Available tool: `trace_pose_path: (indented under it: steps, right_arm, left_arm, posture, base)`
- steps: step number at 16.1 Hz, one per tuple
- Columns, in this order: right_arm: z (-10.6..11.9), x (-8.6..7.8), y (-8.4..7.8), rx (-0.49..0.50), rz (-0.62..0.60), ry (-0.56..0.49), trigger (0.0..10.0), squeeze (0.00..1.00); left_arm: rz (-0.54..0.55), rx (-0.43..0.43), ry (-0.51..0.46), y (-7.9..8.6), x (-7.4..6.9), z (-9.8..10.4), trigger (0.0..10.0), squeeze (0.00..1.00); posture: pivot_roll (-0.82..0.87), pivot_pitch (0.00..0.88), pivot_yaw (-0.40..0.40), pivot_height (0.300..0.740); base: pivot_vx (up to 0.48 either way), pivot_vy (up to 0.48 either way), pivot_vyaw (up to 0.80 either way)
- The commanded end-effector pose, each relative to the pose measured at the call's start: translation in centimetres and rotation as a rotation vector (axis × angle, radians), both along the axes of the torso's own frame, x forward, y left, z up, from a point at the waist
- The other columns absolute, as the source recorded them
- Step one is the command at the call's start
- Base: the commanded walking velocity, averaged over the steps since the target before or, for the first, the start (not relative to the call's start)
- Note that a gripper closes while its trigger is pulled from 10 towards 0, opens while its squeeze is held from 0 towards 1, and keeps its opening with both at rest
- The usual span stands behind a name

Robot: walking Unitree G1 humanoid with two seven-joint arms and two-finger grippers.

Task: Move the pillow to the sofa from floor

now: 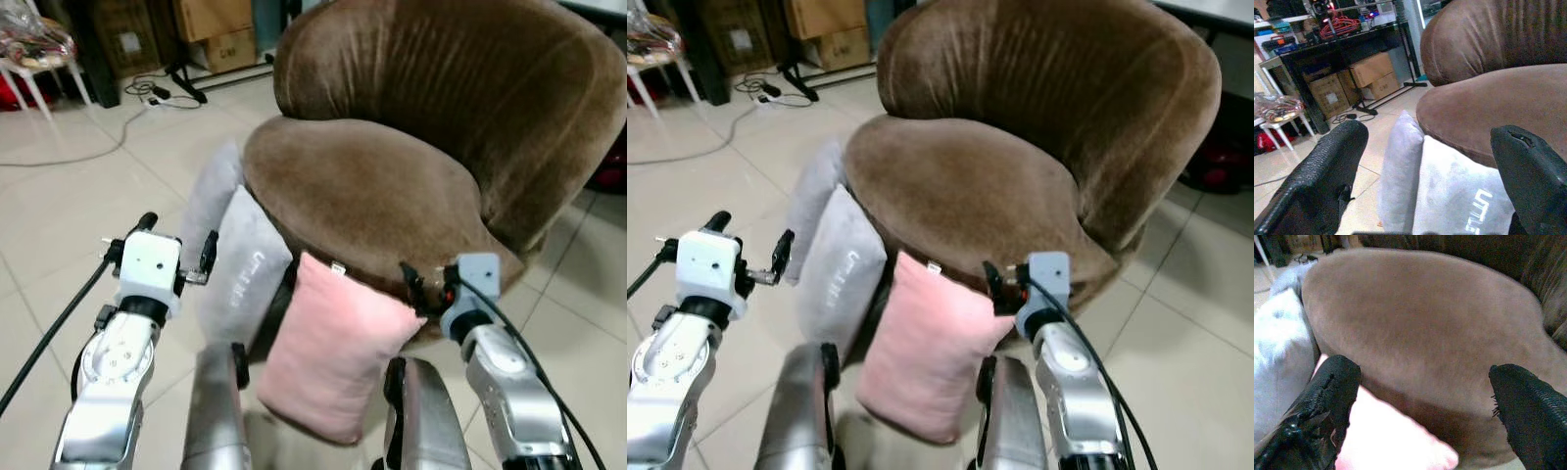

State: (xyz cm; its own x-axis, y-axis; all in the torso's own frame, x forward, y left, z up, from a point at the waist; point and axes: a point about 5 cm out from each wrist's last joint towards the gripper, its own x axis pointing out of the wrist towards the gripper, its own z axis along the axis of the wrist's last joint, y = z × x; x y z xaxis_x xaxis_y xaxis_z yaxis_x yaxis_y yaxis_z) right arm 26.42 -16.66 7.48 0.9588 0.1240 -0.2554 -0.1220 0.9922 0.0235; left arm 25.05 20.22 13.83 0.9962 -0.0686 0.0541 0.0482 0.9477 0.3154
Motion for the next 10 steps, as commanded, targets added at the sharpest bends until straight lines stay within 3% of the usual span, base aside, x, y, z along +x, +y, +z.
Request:
trace_pose_path:
  steps: [1, 3, 4, 5, 8, 10]
  right_arm:
    - [0.2, 0.4, 0.4, 0.011, 0.024, 0.0, 10.0, 0.0]
    - [-0.3, 1.1, 2.1, 0.069, 0.092, 0.043, 10.0, 0.0]
    - [-0.7, 1.7, 3.2, 0.096, 0.132, 0.053, 10.0, 0.55]
    - [-1.0, 2.2, 3.9, 0.121, 0.147, 0.066, 10.0, 1.0]
    - [-2.0, 4.2, 5.4, 0.115, 0.176, 0.107, 10.0, 1.0]
    - [-2.7, 5.4, 5.5, 0.076, 0.154, 0.165, 10.0, 1.0]
  left_arm:
    - [-0.005, -0.005, 0.007, 0.2, 0.0, 0.1, 10.0, 0.0]
    - [0.006, -0.029, 0.014, 1.0, -0.7, 0.5, 10.0, 0.0]
    - [-0.002, -0.039, 0.027, 1.2, -1.4, 0.7, 10.0, 0.0]
    - [-0.022, -0.047, 0.042, 1.1, -1.9, 0.8, 10.0, 0.0]
    - [-0.105, -0.034, 0.081, 1.2, -3.1, 1.4, 10.0, 0.0]
    - [-0.156, -0.002, 0.126, 1.2, -3.9, 1.3, 10.0, 0.0]
  posture:
    - [0.06, 0.0, -0.056, 0.432]
    - [0.1, 0.0, -0.097, 0.432]
    - [0.13, 0.0, -0.119, 0.432]
    - [0.14, 0.014, -0.127, 0.432]
    - [0.17, 0.076, -0.126, 0.432]
    - [0.17, 0.117, -0.11, 0.432]
  base:
    - [0.0, 0.0, 0.0]
    - [0.0, 0.0, 0.0]
    - [0.0, 0.0, 0.0]
    - [0.0, 0.0, 0.0]
    - [0.0, 0.0, 0.0]
    - [0.0, 0.0, 0.0]
